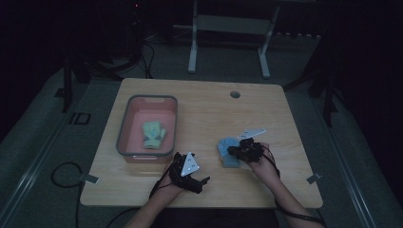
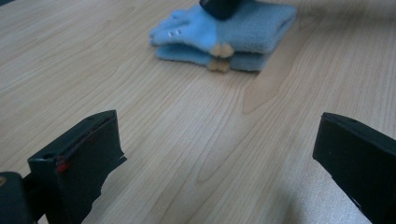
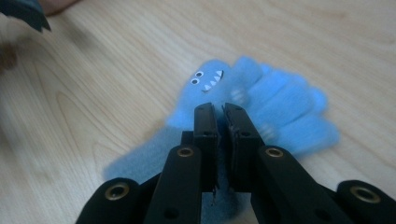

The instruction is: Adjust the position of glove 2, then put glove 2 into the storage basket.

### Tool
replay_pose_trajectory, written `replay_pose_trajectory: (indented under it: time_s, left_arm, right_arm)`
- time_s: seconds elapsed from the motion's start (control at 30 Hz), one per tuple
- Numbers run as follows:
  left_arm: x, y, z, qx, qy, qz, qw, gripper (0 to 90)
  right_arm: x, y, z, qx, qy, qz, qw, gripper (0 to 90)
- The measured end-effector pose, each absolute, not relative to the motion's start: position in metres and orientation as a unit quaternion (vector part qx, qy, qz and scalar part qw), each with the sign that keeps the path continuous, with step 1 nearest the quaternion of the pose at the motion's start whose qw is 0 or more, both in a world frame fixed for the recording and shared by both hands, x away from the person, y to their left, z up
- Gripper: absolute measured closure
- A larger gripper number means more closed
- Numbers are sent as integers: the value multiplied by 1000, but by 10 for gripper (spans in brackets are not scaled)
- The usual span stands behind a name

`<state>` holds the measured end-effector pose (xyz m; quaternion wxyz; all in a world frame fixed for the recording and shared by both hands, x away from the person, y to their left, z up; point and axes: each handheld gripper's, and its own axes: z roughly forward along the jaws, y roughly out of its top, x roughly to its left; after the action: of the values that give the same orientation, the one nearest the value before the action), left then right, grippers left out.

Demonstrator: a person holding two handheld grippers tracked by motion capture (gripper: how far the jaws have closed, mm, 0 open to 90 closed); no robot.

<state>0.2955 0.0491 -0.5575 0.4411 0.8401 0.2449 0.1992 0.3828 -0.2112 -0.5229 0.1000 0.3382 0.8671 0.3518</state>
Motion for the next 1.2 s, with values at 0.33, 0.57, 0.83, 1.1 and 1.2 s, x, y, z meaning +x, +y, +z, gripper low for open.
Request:
replay_pose_trajectory:
  time_s: [0.33,0.57,0.83,1.1,1.2]
  left_arm:
    - [295,47,-558,844,242,210,429,10]
    - [297,48,-558,849,239,210,422,9]
    - [297,49,-557,845,237,197,438,9]
    - [293,38,-550,846,198,184,460,9]
    - [291,36,-545,844,209,187,457,10]
  right_arm:
    - [385,-211,-533,337,873,342,91,777]
    - [382,-214,-522,330,871,351,99,590]
    - [378,-232,-512,319,861,388,79,219]
    - [374,-250,-505,308,860,397,86,165]
    - [374,-257,-501,295,861,400,107,181]
